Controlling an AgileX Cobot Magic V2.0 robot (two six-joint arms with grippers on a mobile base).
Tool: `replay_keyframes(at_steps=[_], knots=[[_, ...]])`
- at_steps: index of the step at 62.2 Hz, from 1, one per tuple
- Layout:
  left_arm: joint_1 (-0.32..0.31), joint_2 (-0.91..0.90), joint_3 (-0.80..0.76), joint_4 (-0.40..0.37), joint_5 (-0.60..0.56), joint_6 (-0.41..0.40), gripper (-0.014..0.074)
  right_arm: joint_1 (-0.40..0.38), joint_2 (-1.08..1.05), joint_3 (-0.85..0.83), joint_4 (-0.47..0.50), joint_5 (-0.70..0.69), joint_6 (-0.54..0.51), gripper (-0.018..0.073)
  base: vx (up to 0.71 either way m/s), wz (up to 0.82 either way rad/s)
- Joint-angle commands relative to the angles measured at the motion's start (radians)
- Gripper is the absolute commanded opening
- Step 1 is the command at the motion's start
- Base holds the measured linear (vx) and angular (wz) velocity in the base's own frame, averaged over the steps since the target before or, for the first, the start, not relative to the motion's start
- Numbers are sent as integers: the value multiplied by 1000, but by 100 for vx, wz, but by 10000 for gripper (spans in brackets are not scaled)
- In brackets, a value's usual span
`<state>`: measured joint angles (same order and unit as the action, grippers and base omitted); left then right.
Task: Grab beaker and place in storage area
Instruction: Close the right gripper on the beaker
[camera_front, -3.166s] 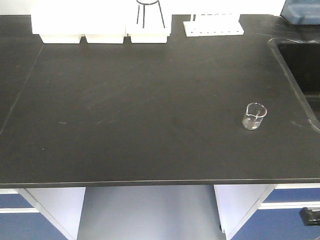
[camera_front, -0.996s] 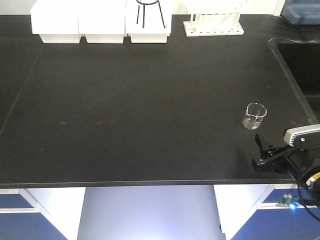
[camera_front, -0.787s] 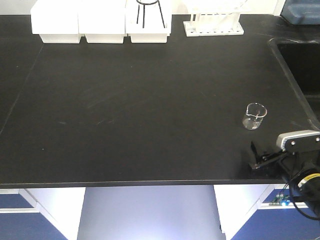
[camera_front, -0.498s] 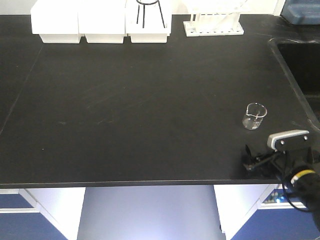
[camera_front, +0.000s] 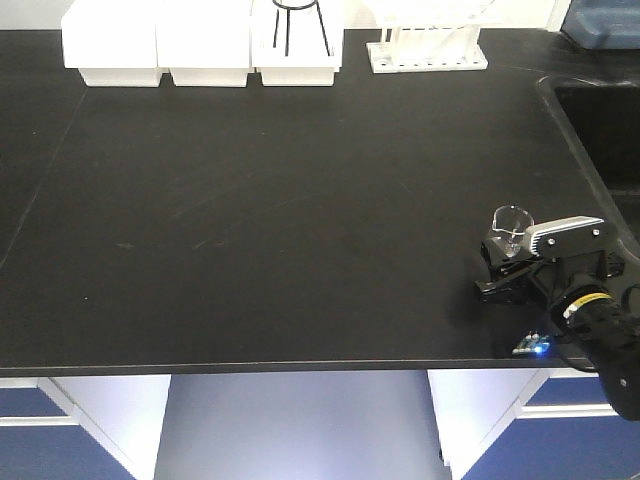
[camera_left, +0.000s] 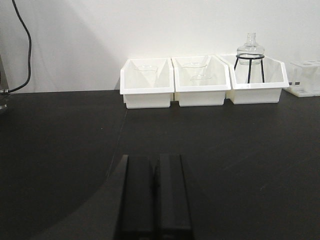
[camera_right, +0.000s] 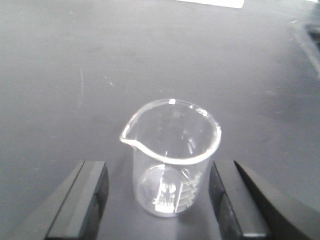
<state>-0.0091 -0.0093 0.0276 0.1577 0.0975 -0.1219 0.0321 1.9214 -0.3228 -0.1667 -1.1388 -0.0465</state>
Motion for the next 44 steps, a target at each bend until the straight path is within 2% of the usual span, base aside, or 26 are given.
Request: replay_keyframes(at_steps=[1, 20, 44], knots=[[0, -15, -20, -1, -82, -10, -6, -4, 3, -31, -17, -121, 2, 503, 0, 0], [0, -15, -20, -1, -82, -10, -6, -4, 67, -97, -20, -143, 3, 501, 0, 0], [0, -15, -20, -1, -82, -10, -6, -4, 69, -122, 28, -158, -35, 501, 0, 0]])
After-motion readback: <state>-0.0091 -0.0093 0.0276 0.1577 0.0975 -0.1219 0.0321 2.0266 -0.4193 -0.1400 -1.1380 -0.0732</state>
